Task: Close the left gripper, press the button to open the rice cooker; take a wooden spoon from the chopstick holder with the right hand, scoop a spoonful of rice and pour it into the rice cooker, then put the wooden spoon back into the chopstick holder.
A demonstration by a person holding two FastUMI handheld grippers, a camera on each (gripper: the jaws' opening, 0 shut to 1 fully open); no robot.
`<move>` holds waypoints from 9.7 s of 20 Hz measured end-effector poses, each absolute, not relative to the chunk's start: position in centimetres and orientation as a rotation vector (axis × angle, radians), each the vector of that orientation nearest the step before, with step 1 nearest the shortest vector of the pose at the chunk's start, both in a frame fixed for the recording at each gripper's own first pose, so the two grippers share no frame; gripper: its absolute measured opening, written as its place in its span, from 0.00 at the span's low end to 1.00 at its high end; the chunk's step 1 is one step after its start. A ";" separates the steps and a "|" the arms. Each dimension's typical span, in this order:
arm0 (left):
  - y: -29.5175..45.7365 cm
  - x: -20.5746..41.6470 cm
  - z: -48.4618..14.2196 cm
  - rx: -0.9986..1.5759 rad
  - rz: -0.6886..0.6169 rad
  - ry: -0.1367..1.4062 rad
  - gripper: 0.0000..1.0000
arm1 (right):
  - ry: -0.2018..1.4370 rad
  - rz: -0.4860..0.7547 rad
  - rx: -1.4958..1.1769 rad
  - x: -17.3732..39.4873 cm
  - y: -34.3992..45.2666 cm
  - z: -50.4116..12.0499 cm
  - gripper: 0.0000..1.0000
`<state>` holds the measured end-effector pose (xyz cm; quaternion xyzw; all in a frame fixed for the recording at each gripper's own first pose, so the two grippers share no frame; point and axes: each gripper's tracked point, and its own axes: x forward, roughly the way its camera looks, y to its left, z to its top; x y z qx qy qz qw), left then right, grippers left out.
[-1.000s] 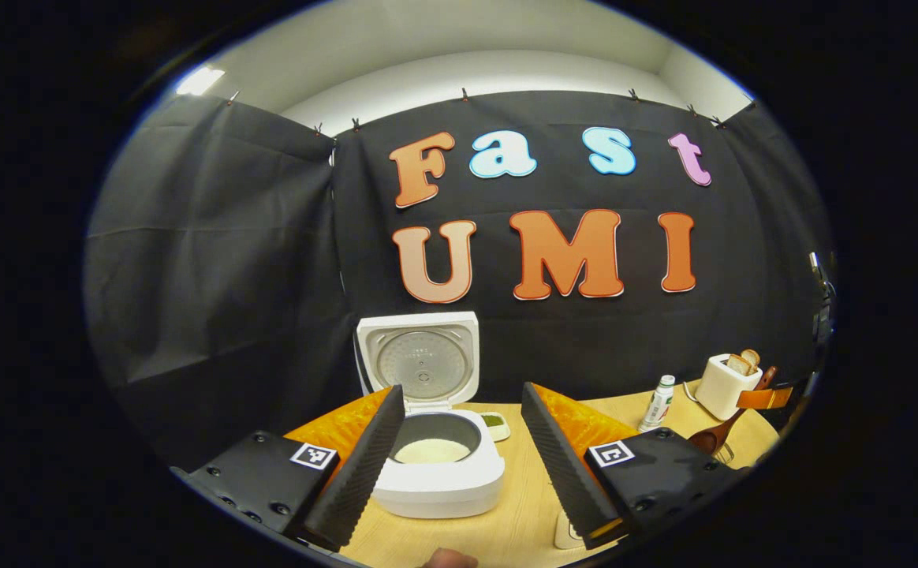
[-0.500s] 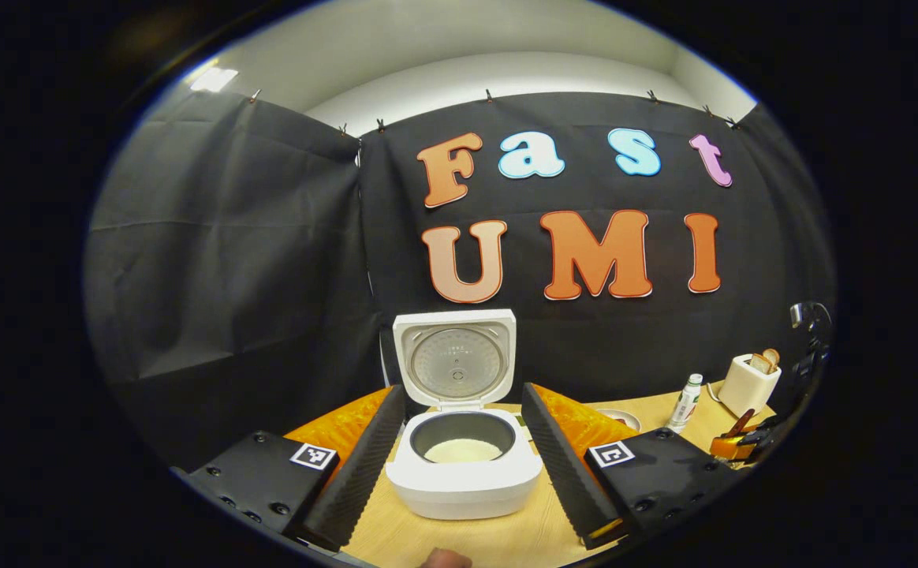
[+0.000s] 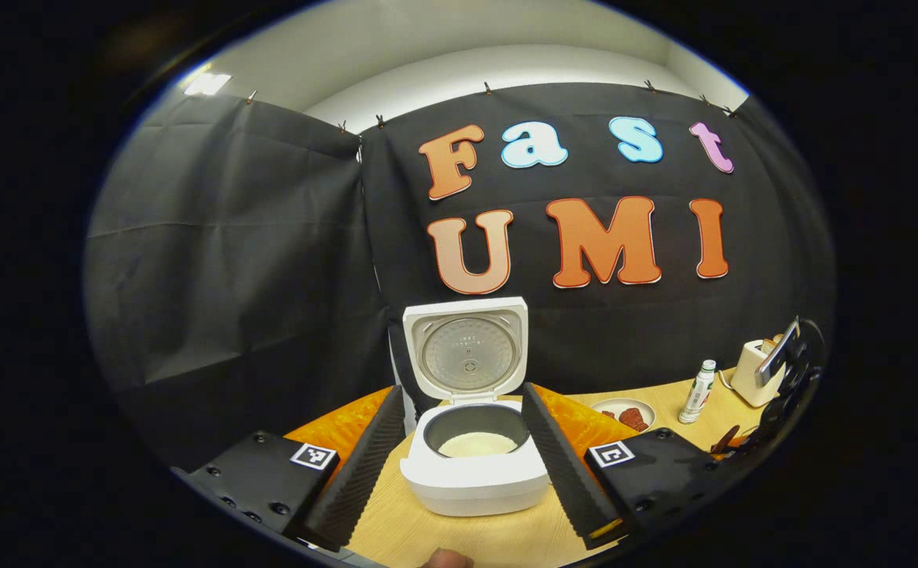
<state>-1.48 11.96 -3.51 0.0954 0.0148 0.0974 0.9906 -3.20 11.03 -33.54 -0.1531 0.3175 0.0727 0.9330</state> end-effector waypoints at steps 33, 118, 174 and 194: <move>15.0 -1.4 -5.6 0.187 0.256 0.093 1.00 | 0.939 0.148 0.570 -4.5 16.0 -35.3 0.12; 28.4 -3.7 -10.9 0.078 0.454 0.165 1.00 | 0.395 0.494 0.190 19.9 42.3 -14.5 0.11; 10.8 -0.8 -7.7 0.165 0.239 0.141 1.00 | 0.513 -0.113 0.190 -0.4 -5.3 -19.4 0.11; 11.1 -1.0 -6.2 0.191 0.295 0.128 1.00 | 0.643 -0.280 0.490 -1.8 -11.2 -30.9 0.14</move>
